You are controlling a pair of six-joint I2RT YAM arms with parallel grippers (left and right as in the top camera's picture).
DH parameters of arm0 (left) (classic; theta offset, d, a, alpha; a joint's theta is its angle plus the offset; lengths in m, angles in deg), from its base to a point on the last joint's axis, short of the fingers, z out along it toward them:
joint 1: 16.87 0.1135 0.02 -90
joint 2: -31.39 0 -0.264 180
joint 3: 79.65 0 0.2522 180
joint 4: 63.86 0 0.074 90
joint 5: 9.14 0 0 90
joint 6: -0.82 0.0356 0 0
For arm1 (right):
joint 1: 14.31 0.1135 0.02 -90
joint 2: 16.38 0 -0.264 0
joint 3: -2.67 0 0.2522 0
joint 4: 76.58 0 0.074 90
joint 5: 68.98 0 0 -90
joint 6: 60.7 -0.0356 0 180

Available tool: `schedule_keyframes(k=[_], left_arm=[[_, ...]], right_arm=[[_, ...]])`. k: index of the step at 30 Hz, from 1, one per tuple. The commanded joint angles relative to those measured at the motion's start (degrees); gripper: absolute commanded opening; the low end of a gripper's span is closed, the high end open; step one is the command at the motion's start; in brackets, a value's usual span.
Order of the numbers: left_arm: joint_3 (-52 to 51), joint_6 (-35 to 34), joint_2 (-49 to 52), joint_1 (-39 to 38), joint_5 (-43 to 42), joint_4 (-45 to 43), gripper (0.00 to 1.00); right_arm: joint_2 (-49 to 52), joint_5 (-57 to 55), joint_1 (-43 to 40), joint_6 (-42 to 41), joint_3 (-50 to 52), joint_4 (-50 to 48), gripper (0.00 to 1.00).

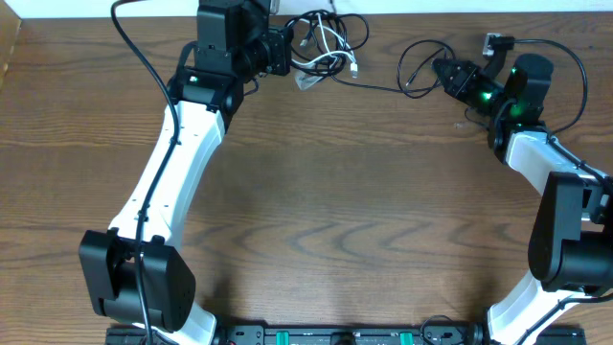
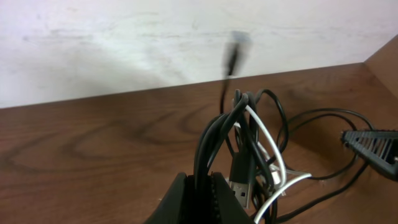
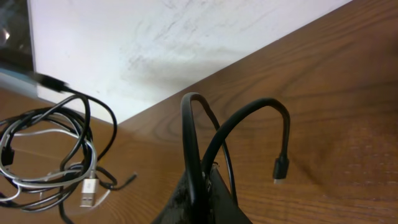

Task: Untangle cables

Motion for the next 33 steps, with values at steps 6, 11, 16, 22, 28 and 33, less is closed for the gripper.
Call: schedule_keyframes(k=[6,11,16,22,28,33], left_arm=[[0.0,-0.3,0.0,3.0,0.8,2.3,0.08],[0.0,-0.3,0.0,3.0,0.8,2.4,0.08],[0.0,-0.1,0.0,3.0,-1.0,1.9,0.08],[0.0,-0.1,0.0,2.7,-11.2,-2.6,0.08],[0.0,-0.1,0.0,0.4,-16.6,-7.5,0.08],[0.0,-0.1,0.0,-2.4,-16.7,-10.8,0.08]], right_arm=[[-0.6,-1.1,-0.6,1.5,-0.4,0.1,0.31],[-0.6,-1.0,-0.5,0.2,-0.4,-0.3,0.63],[-0.6,2.6,0.3,0.0,-0.4,-6.0,0.91],[-0.6,4.1,4.2,-0.3,-0.4,-14.9,0.99],[-0.6,5.2,8.7,-3.9,-0.4,-25.0,0.99],[-0.6,5.4,12.0,-3.8,-0.4,-30.2,0.99]])
